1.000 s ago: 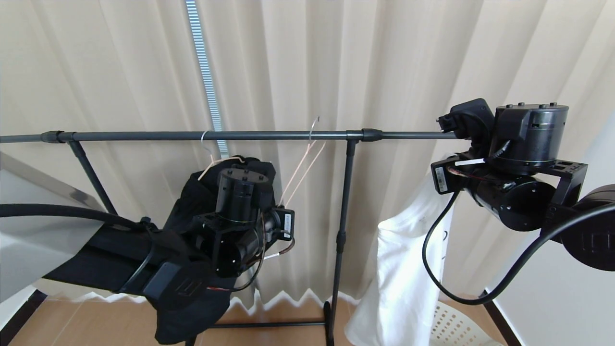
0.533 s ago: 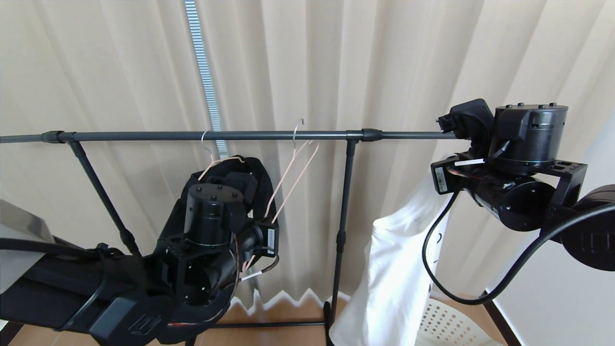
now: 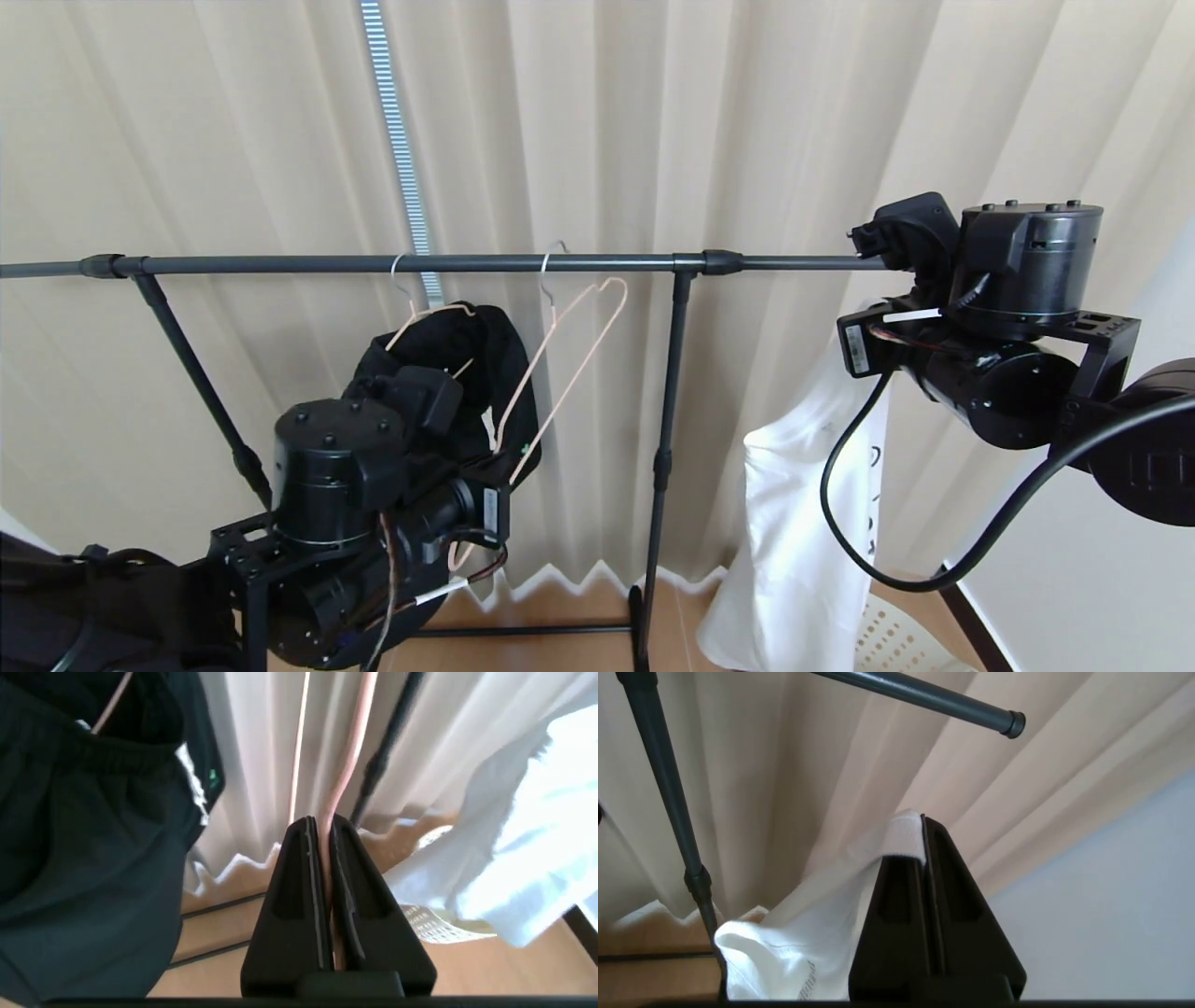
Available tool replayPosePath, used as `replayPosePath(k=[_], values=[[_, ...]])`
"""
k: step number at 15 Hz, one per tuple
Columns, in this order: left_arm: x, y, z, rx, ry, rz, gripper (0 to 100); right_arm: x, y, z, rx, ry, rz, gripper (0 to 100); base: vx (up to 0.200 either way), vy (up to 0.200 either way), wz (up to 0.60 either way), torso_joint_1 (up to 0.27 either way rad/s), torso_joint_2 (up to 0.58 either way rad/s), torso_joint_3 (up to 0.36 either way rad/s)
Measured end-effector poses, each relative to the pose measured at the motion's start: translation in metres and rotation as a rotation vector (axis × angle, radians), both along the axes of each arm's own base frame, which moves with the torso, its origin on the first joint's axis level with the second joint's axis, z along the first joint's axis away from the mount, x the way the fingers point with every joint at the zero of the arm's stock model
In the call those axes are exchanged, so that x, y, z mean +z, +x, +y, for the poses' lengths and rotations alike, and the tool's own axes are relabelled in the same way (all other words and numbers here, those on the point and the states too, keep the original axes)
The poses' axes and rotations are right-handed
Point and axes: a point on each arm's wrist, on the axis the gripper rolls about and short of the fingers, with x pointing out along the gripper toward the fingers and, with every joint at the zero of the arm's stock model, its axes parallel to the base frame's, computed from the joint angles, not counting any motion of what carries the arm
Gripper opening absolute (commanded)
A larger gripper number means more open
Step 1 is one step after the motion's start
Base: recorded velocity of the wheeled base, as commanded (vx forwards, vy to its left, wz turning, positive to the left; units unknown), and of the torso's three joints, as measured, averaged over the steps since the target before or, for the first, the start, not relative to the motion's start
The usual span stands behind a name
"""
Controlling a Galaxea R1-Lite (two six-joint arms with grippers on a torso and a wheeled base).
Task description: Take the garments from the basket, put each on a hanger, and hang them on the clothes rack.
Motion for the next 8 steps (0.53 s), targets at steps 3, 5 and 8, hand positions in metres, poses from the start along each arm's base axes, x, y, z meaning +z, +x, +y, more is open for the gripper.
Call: replayPosePath(k=[3,5,8], values=[[-0.001,-0.016,0.012,-0.098,-0.041,0.015,0,0.0,0.0,0.0,0.0,-0.001,0.001,0,0.0,0.0,0.0,0.0,0.0,0.0],[-0.001,-0.02,0.021,-0.15,-0.084,-0.005,0,-0.001,0.0,0.0,0.0,-0.002,0.004,0,0.0,0.0,0.0,0.0,0.0,0.0],[-0.006,-0.024,0.039,-0.235,-0.128,-0.023,0,-0.005,0.002,0.001,-0.001,-0.007,0.013,0,0.0,0.0,0.0,0.0,0.0,0.0]])
